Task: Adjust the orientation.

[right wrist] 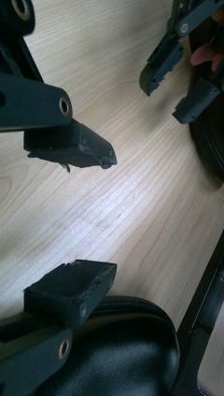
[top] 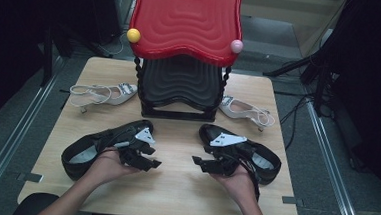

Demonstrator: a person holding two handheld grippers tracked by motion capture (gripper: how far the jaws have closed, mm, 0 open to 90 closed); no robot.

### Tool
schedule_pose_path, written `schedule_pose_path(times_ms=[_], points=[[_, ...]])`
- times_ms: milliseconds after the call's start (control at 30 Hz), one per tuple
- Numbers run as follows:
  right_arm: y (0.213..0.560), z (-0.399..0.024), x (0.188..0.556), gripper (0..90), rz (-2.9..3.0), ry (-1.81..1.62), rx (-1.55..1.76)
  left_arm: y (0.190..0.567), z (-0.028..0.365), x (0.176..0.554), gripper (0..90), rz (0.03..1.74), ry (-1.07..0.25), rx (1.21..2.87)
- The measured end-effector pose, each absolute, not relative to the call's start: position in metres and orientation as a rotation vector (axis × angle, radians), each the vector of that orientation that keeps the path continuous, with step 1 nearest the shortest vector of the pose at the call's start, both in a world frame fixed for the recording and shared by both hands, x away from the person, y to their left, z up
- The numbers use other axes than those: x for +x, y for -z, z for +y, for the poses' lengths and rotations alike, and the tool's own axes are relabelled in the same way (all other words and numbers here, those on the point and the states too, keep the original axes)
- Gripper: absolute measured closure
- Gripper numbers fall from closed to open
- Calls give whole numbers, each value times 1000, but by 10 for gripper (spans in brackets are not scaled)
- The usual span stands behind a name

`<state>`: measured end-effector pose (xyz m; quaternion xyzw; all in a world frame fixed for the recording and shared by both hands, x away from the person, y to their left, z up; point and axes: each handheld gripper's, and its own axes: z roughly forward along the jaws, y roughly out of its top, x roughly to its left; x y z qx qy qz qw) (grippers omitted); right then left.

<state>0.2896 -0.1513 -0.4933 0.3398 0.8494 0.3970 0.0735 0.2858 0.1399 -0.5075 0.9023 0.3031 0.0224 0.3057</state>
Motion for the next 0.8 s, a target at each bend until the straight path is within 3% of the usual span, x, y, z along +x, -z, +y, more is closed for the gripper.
schedule_pose_path(times_ms=[300,433,567,800], points=[[490,-154,281,433,2555,-1179,1007,500,149,280,569,789,-54,2325],[493,-155,278,443,2579,-1167,994,498,151,279,526,808,-106,2329],[494,-152,279,457,2591,-1173,989,497,153,283,525,816,-39,2327],[493,-152,283,468,2591,-1181,985,499,151,280,466,805,-44,2350]])
